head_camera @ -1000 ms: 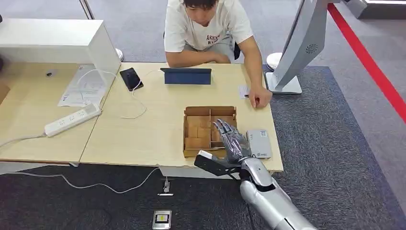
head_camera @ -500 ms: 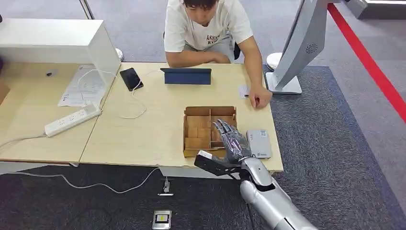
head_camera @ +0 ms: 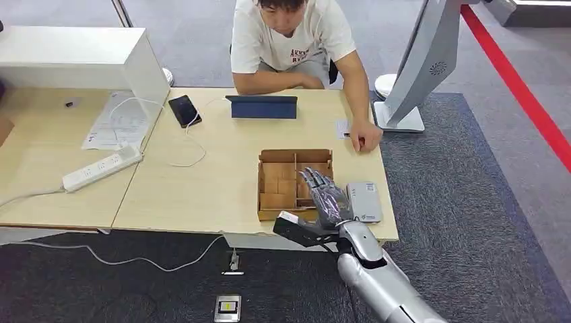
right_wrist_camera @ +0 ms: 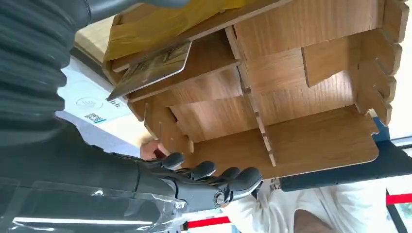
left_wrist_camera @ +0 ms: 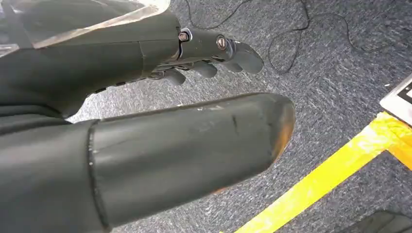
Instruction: Pass the card to the sensor for recognition and then transmit it.
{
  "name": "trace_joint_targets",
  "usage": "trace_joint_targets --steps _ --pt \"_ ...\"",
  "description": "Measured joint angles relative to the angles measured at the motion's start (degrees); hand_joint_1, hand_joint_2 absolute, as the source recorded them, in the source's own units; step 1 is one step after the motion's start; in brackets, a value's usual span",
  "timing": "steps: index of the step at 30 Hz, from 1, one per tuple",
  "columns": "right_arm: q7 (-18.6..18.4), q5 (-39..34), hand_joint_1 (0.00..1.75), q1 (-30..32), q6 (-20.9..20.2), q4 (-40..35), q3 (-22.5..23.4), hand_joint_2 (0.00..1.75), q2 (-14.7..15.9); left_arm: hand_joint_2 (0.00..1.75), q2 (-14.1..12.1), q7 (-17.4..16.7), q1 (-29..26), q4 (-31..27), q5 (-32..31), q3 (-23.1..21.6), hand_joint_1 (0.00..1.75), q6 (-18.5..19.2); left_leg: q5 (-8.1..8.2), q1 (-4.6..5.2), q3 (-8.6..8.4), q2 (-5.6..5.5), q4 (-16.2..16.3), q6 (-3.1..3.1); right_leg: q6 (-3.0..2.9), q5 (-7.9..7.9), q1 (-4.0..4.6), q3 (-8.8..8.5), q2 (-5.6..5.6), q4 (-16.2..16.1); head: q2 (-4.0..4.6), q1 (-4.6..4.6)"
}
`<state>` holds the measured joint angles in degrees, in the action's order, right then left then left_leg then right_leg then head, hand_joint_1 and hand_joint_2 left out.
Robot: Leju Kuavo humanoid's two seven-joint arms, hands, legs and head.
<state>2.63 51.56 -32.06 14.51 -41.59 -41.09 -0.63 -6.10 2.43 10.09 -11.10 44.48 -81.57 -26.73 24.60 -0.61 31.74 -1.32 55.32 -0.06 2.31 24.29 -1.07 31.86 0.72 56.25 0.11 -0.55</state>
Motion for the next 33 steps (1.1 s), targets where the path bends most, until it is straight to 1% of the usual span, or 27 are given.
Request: trace_joint_targets --steps 1,2,6,12,23,33 --pt "-1.3 0.2 0.0 0.0 -0.1 0.1 0.0 1.75 0.1 0.0 0.0 -0.3 0.0 0.0 0.3 0.0 0.0 -0.1 0.0 0.0 -0.03 0.01 0.0 0.0 0.0 0.0 0.0 0.01 0.0 0.0 0.0 -0.02" --pt "-1.8 0.2 0.0 0.0 -0.1 0.2 0.0 1.75 0.4 0.0 0.0 -0.6 0.0 0.0 0.6 0.0 0.0 -0.2 0.0 0.0 -0.02 0.0 0.0 0.0 0.0 0.0 0.0 0.01 0.0 0.0 0.0 0.0" --pt "-1.2 -0.1 0.0 0.5 0.0 0.5 0.5 1.75 2.5 0.0 0.2 -0.8 -0.1 0.0 0.7 0.0 0.0 -0.4 0.0 0.01 0.01 0.05 0.0 0.0 0.0 0.0 -0.01 0.0 0.04 0.0 0.0 0.0" --pt "-1.7 0.1 0.0 0.8 -0.2 0.5 0.6 1.75 3.6 0.0 0.4 -0.8 -0.1 0.0 0.7 0.0 0.0 -0.5 0.01 0.01 -0.01 0.08 0.0 0.0 0.0 -0.01 0.0 0.02 0.11 0.0 -0.02 0.0" --pt "-2.4 0.5 0.0 1.5 -0.2 0.5 1.7 1.75 4.9 0.0 0.5 0.4 0.0 0.0 0.2 0.0 0.0 -0.9 0.01 0.0 -0.01 0.09 0.0 0.0 -0.01 0.0 0.0 0.01 0.11 0.0 0.0 0.0" --pt "-1.9 0.6 0.0 1.8 0.0 0.2 1.8 1.75 5.0 0.0 0.5 0.7 0.0 0.0 0.1 0.0 0.0 -0.9 0.01 0.0 -0.01 0.09 0.0 0.0 -0.01 0.0 0.0 0.01 0.11 0.0 0.0 0.0"
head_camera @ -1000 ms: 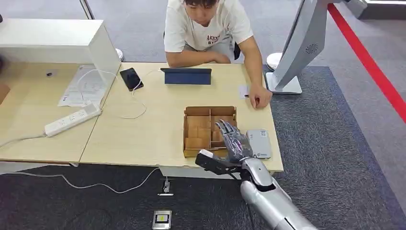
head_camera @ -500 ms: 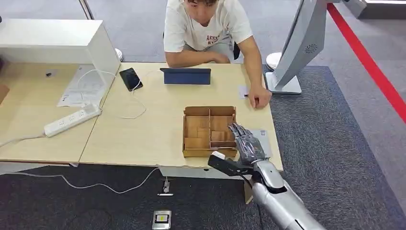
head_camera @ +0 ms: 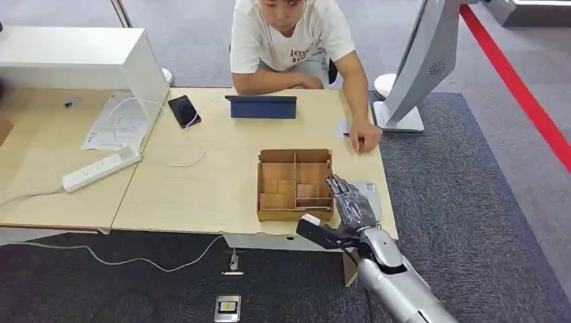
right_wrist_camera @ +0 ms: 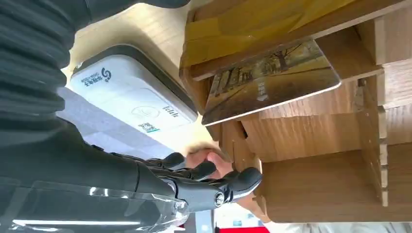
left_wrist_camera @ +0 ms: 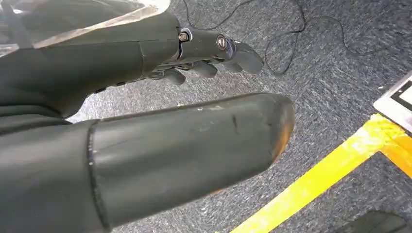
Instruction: Pass the card to the sensor for recognition and then transmit it.
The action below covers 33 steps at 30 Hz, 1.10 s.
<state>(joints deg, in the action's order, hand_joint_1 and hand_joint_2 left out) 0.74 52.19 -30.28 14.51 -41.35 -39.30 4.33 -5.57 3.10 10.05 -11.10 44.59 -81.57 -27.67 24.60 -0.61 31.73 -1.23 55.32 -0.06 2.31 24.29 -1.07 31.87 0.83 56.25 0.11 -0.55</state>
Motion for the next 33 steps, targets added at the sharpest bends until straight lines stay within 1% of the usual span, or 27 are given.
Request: trace_joint_targets --steps 21,26,33 --pt "0.3 0.0 0.0 0.0 0.1 -0.3 0.0 1.75 -0.2 0.0 0.0 0.0 0.0 0.0 0.0 0.0 0.0 0.0 0.0 0.0 0.01 0.0 0.0 0.0 0.0 0.0 0.0 -0.01 0.0 0.0 0.0 0.0" --pt "1.2 0.0 0.0 -0.5 0.1 -0.4 0.0 1.75 -1.0 0.0 0.0 0.5 0.0 0.0 -0.4 0.0 0.0 0.0 0.0 0.0 0.01 -0.01 0.0 0.0 0.0 0.0 0.0 -0.01 0.0 0.0 0.0 0.0" --pt "1.5 0.0 0.0 -1.7 0.0 -1.2 0.0 1.75 -1.8 0.0 0.0 0.6 0.0 0.0 -0.6 0.0 0.0 -0.1 0.0 0.0 0.0 -0.01 0.0 0.0 0.0 0.0 0.0 -0.01 0.0 0.0 0.0 0.0"
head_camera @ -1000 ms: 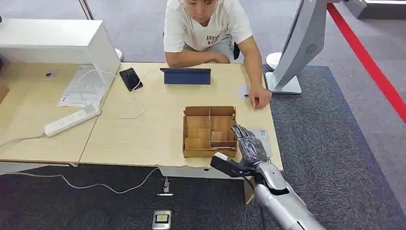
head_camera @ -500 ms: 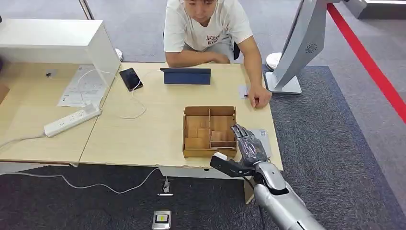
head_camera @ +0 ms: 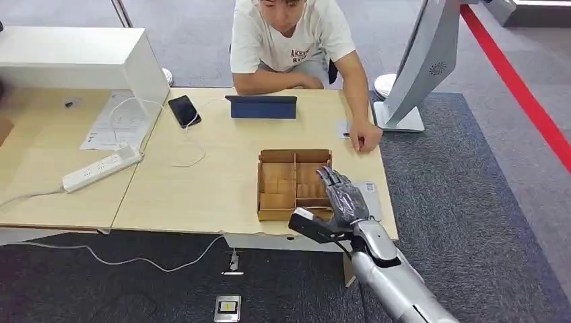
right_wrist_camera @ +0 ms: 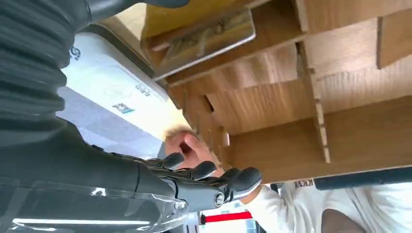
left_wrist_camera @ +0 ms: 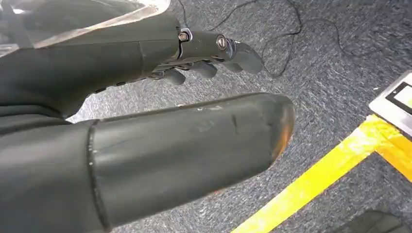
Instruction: Pass the card to the sensor for recognition and then transmit it.
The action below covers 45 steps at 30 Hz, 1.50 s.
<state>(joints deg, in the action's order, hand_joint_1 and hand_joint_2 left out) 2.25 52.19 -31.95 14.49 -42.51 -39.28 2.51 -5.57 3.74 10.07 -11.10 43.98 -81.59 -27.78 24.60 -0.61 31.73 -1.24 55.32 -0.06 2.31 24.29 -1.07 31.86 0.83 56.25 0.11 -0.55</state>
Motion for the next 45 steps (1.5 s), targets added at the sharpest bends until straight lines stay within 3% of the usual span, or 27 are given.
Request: trace_joint_targets --steps 19,45 --pt "0.5 0.1 0.0 -0.2 -1.5 -1.4 -0.1 1.75 -1.9 0.0 0.0 0.1 0.0 0.0 0.4 0.0 0.0 -0.7 0.0 0.0 0.0 0.01 0.0 0.0 0.0 0.0 0.0 0.01 0.0 0.0 0.0 0.0" --pt "1.6 0.6 0.0 -0.3 -1.9 0.9 -0.2 1.75 -1.7 0.0 0.6 -1.4 0.0 0.0 1.5 0.0 0.0 -1.0 0.0 0.0 0.01 0.01 0.0 0.0 0.0 0.0 0.0 0.03 0.0 0.0 0.0 0.0"
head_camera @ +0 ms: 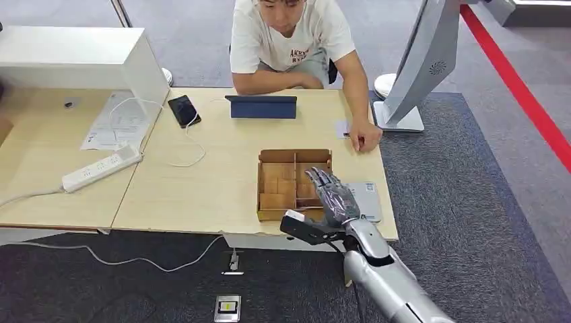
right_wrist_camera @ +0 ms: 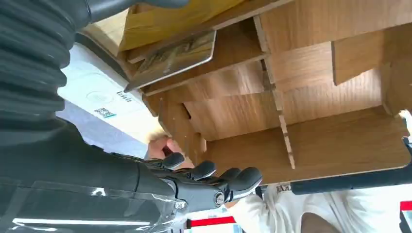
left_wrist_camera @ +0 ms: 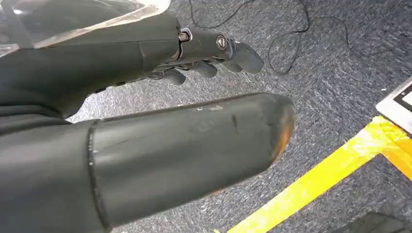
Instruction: Pass the card to the sensor for recognition and then transmit it.
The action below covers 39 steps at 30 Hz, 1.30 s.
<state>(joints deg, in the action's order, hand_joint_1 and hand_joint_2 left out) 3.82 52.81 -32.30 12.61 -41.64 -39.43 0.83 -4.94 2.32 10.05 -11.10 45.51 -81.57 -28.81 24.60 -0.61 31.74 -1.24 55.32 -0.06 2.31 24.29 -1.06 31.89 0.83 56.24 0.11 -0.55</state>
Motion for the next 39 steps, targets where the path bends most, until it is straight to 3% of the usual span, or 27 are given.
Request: trace_joint_targets --steps 39 --pt "-1.7 -0.3 0.0 1.0 -0.2 -0.1 0.0 1.75 1.5 0.0 0.0 1.0 0.0 0.0 -0.9 0.0 0.0 0.1 0.0 0.0 0.0 0.0 0.0 0.0 0.0 0.0 0.0 0.0 0.0 0.0 0.0 0.0"
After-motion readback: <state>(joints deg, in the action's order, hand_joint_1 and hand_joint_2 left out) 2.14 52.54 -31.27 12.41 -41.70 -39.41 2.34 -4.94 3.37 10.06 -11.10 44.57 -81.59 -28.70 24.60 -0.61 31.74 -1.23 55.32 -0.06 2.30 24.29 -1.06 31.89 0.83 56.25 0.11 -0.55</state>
